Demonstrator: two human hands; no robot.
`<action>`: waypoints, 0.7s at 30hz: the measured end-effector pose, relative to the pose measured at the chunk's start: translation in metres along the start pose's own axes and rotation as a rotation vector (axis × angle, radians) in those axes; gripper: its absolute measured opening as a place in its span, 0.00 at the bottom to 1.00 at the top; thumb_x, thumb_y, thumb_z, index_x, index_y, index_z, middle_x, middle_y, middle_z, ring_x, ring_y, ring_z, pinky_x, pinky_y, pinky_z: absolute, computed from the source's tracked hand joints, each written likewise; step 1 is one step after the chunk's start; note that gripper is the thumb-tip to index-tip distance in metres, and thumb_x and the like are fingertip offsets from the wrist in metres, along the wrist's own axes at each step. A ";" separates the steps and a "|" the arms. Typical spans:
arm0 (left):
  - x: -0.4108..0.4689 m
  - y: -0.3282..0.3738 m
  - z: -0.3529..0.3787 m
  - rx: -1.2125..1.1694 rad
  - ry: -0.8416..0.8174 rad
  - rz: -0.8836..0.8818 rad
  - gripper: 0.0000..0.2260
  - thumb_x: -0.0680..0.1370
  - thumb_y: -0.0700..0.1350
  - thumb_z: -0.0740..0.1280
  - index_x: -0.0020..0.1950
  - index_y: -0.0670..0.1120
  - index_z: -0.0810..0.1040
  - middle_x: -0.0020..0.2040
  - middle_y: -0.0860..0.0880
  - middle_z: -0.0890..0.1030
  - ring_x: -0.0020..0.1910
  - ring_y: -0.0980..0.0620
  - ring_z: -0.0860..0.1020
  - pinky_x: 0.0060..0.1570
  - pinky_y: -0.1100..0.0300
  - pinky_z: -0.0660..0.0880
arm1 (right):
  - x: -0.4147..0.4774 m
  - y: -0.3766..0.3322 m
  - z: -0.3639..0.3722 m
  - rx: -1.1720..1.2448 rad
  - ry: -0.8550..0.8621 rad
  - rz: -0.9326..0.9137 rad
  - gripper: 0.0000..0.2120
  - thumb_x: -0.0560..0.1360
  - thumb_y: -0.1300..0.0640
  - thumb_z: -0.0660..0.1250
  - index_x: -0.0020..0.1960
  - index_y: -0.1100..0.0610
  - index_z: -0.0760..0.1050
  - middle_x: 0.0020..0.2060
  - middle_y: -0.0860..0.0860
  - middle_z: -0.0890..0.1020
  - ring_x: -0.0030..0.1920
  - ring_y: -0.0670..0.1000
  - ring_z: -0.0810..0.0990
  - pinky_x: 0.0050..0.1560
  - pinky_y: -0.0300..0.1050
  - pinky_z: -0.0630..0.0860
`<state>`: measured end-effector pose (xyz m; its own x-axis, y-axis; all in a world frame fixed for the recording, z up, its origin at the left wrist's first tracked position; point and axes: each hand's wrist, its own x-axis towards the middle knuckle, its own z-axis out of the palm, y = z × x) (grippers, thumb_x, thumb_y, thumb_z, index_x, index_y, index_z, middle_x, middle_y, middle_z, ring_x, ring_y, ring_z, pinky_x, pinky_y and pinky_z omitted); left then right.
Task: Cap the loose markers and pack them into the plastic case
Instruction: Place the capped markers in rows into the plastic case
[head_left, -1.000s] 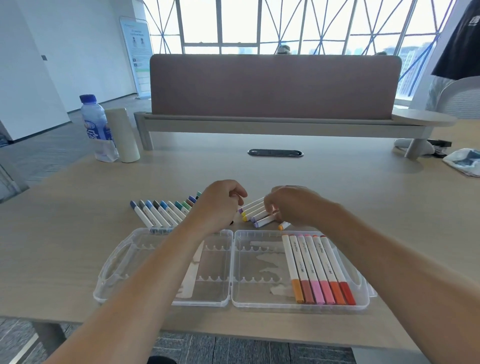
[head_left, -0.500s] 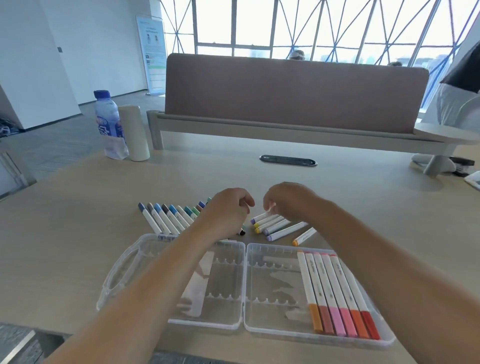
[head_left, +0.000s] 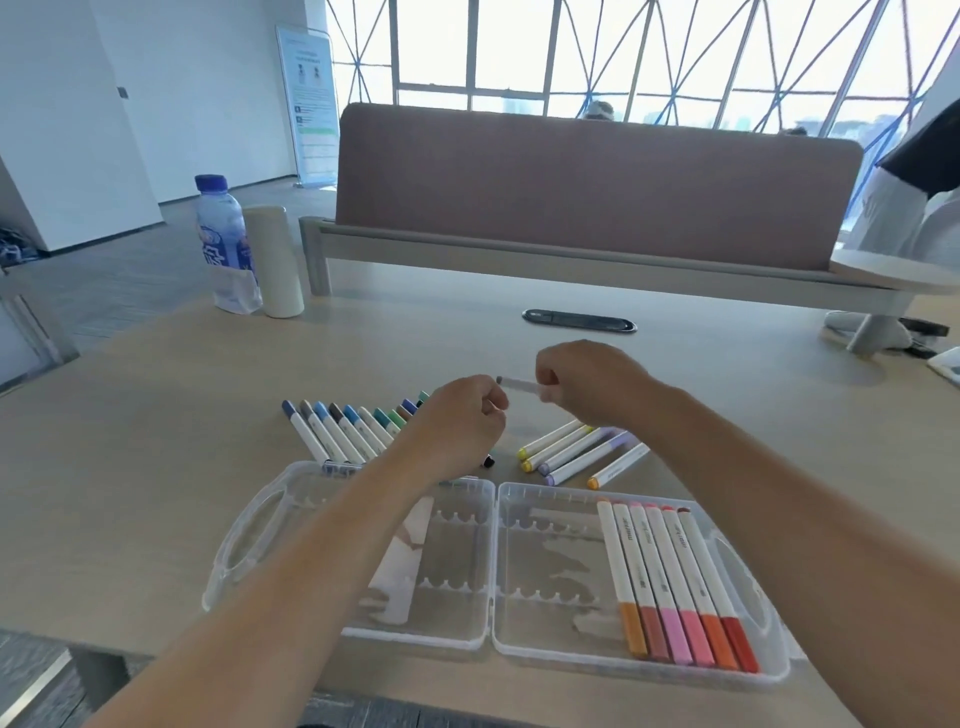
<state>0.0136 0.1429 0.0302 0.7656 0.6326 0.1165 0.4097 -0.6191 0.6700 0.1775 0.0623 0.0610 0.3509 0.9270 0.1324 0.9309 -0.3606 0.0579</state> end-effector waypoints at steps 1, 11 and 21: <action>-0.004 0.003 0.000 0.000 0.001 0.004 0.10 0.80 0.43 0.60 0.58 0.50 0.77 0.48 0.56 0.77 0.44 0.61 0.74 0.50 0.61 0.72 | -0.007 -0.002 -0.006 0.086 -0.010 0.046 0.05 0.78 0.52 0.68 0.46 0.53 0.76 0.40 0.49 0.79 0.41 0.52 0.79 0.48 0.50 0.79; -0.068 0.032 0.015 0.024 -0.097 0.083 0.13 0.78 0.47 0.65 0.62 0.51 0.76 0.54 0.56 0.80 0.47 0.55 0.80 0.49 0.58 0.78 | -0.106 -0.026 -0.020 0.499 -0.169 0.280 0.14 0.74 0.57 0.68 0.30 0.58 0.75 0.22 0.51 0.78 0.24 0.47 0.71 0.30 0.38 0.68; -0.105 0.035 0.037 0.101 -0.331 0.159 0.29 0.77 0.53 0.68 0.77 0.53 0.63 0.73 0.51 0.71 0.65 0.51 0.74 0.59 0.62 0.69 | -0.142 -0.033 -0.006 0.570 -0.301 0.398 0.15 0.77 0.60 0.67 0.32 0.60 0.74 0.21 0.49 0.79 0.22 0.46 0.77 0.29 0.36 0.74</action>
<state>-0.0341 0.0377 0.0142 0.9355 0.3510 -0.0410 0.3073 -0.7507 0.5848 0.0963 -0.0585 0.0458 0.6077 0.7557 -0.2440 0.6078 -0.6404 -0.4696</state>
